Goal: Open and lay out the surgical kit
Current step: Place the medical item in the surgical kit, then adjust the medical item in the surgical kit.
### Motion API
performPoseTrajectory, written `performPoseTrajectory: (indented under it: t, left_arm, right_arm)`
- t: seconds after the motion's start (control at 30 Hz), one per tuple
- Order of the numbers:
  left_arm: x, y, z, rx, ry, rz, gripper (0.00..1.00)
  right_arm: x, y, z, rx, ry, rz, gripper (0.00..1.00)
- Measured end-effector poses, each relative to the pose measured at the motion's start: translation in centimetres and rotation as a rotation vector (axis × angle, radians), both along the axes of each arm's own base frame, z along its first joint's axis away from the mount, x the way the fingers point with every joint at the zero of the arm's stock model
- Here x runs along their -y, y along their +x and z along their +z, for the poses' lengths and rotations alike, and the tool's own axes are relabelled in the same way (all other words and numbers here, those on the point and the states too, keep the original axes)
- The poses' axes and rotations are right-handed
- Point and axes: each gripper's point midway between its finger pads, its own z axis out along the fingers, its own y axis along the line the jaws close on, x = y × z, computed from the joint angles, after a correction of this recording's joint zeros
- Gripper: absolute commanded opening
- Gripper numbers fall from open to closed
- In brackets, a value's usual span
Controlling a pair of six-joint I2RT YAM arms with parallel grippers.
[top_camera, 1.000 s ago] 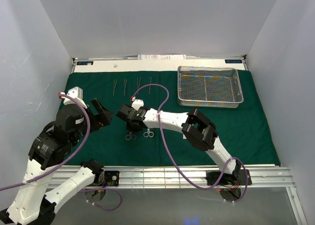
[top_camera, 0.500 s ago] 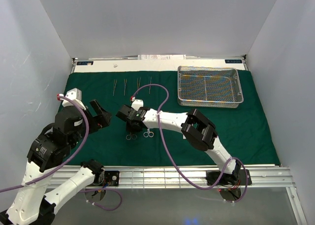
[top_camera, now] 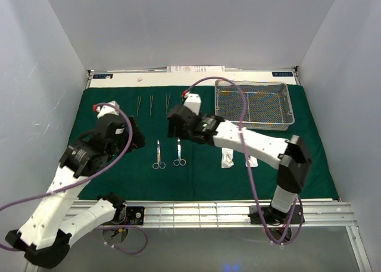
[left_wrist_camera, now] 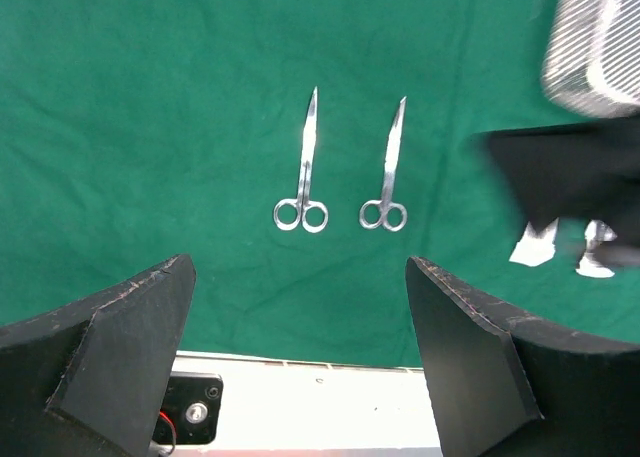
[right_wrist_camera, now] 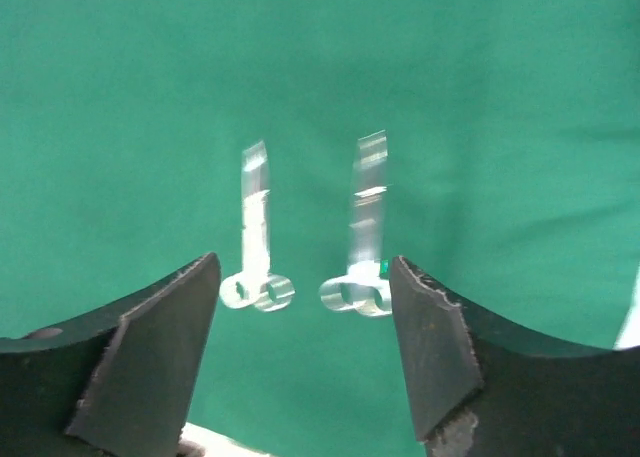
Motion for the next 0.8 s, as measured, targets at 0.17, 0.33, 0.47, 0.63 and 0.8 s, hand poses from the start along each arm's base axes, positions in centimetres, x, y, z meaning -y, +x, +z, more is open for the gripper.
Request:
performPoseTrajectory:
  t: [0.17, 0.33, 0.47, 0.63, 0.8]
  left_arm:
    - [2.0, 1.8, -4.6, -0.155, 0.046, -0.008, 0.98]
    - [3.5, 2.9, -9.0, -0.260, 0.064, -0.018, 0.92]
    - [4.6, 3.7, -11.8, -0.311, 0.060, -0.020, 0.85]
    - [5.6, 4.2, -15.6, -0.377, 0.068, -0.022, 0.73]
    - [6.4, 4.9, -18.4, -0.419, 0.100, -0.034, 0.63]
  right_arm:
    - [10.2, 3.6, 1.2, 0.051, -0.075, -0.141, 0.93]
    - [22.0, 5.4, 1.3, 0.075, -0.176, -0.324, 0.90]
    - [27.5, 4.8, 3.5, 0.141, -0.203, -0.386, 0.90]
    - [31.8, 4.0, 4.5, 0.189, -0.237, -0.434, 0.90]
    - [33.5, 3.2, 2.4, 0.149, -0.286, -0.419, 0.90]
